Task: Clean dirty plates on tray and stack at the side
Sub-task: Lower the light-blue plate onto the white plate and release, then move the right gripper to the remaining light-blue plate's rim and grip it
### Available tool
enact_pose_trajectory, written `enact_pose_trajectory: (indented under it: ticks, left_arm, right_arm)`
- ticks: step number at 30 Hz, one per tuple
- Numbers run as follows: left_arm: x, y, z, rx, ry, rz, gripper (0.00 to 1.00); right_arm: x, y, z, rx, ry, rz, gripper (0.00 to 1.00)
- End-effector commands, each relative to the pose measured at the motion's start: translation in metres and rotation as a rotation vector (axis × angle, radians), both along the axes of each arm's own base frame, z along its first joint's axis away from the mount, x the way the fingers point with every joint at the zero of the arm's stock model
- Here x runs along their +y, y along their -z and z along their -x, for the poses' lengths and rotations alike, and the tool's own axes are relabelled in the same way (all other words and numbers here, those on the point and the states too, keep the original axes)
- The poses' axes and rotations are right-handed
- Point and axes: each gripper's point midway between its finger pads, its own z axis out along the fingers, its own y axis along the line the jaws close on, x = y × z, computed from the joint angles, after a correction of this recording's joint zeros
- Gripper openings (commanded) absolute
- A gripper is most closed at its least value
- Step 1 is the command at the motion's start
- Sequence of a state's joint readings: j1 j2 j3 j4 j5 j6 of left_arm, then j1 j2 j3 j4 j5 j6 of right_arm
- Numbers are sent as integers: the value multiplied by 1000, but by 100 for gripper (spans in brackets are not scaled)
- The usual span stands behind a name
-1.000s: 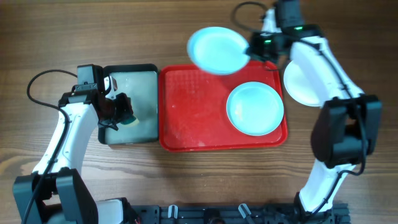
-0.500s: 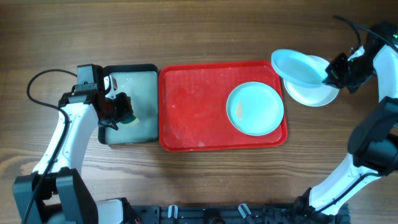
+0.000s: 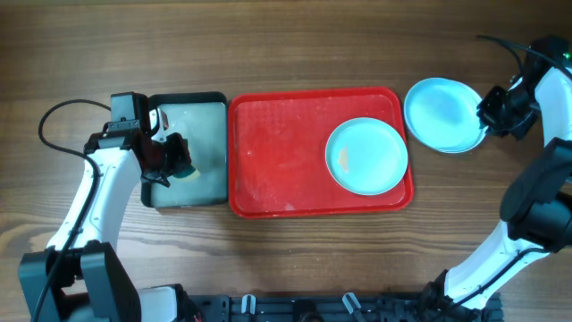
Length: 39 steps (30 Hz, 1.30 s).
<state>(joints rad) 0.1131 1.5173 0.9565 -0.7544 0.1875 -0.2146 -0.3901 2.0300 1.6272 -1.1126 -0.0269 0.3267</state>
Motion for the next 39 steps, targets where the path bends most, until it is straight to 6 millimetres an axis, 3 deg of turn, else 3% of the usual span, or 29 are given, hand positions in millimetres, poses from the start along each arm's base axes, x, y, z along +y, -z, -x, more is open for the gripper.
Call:
enact_pose_trajectory:
  ticks: [1, 2, 4, 6, 8, 9, 11, 14, 19, 24, 27, 32, 34, 39]
  left_arm:
    - [-2, -3, 0, -12, 1, 12, 4]
    - [-2, -3, 0, -12, 1, 12, 4]
    - [-2, -3, 0, -12, 1, 12, 4]
    - [-2, -3, 0, -13, 0, 12, 4]
    - [-2, -3, -1, -17, 0, 11, 5]
    - [-2, -3, -1, -17, 0, 11, 4]
    - [-2, -3, -1, -16, 1, 11, 5]
    - [-2, -3, -1, -15, 1, 11, 5]
    - [-2, -3, -1, -15, 0, 12, 5]
    - [-2, -3, -1, -16, 1, 12, 5]
    - [-2, -3, -1, -15, 1, 12, 5]
    - [-2, -3, -1, -15, 1, 12, 5]
    - [-2, -3, -1, -15, 1, 12, 5]
    - [-2, -3, -1, -15, 1, 12, 5]
  right_arm:
    - [-5, 2, 2, 5, -81, 25, 42]
    - [-3, 2, 2, 5, -111, 16, 50]
    - [11, 2, 1, -12, -143, -56, 55]
    - [38, -3, -7, -74, -173, -199, 56]
    - [85, -15, -11, -146, -308, -400, 56]
    - [96, -18, -9, -144, -334, -435, 56]
    - [122, -17, 10, -37, -387, -453, 56]
    - [143, -7, 45, 187, -463, -340, 56]
    - [197, 21, 93, 400, -603, -255, 56]
    - [187, 35, 101, 456, -536, -106, 54]
    - [178, 38, 94, 440, -500, -41, 48]
    - [178, 40, 90, 419, -480, -32, 43]
    - [178, 40, 88, 413, -479, -31, 36]
    - [178, 41, 87, 410, -478, -27, 34]
